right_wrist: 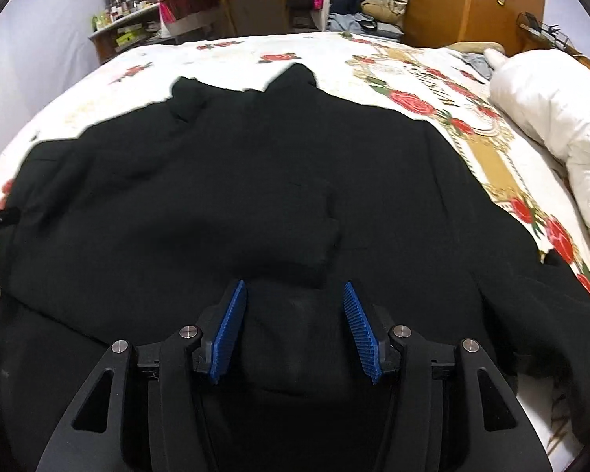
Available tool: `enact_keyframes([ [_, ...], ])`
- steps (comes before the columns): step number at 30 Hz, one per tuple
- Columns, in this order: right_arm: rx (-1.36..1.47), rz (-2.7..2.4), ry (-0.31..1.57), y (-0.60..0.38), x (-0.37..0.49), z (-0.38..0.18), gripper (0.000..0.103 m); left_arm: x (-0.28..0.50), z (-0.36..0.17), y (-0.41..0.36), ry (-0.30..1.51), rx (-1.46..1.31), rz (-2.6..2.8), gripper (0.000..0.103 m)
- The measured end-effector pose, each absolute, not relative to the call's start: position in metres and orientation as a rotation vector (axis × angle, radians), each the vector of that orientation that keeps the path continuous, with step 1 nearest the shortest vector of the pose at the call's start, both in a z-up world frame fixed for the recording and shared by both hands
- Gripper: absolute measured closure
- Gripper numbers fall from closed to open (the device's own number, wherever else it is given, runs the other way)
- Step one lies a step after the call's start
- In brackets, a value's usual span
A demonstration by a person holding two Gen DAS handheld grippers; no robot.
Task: Fold large clothes
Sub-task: 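Lay the sleeve across the coat body and open the right tool, then grasp the other sleeve beside the pillow with the right tool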
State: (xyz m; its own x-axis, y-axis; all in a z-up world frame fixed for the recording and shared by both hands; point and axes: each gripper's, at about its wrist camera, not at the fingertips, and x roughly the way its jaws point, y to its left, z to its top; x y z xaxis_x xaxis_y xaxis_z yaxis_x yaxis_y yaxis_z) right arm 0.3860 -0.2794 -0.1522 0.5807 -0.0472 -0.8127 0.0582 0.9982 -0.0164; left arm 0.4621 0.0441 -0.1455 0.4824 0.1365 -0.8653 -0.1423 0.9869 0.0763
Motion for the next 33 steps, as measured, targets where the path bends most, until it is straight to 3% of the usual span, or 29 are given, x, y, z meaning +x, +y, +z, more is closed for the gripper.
enact_keyframes([
  [3,0.062,-0.114,0.968,-0.305,0.379,-0.158,0.042,0.460,-0.151,0.049,1.059,-0.034,0.161,0.000],
  [13,0.115,-0.049,0.930,-0.310,0.350,-0.139,0.041,0.431,-0.121,0.038,0.977,-0.024,0.152,0.000],
  [17,0.134,-0.061,1.007,-0.305,0.354,-0.153,0.041,0.412,-0.102,0.015,0.954,0.021,0.070,0.000],
  [25,0.151,-0.164,0.907,-0.348,0.310,-0.114,0.040,0.384,-0.077,-0.048,0.911,0.087,-0.101,0.000],
  [27,0.162,-0.190,0.875,-0.365,0.291,-0.103,0.027,0.376,-0.074,-0.067,0.911,0.097,-0.146,0.000],
  [33,0.229,-0.371,0.855,-0.436,0.229,-0.089,0.025,0.357,-0.070,-0.124,0.885,0.139,-0.255,0.000],
])
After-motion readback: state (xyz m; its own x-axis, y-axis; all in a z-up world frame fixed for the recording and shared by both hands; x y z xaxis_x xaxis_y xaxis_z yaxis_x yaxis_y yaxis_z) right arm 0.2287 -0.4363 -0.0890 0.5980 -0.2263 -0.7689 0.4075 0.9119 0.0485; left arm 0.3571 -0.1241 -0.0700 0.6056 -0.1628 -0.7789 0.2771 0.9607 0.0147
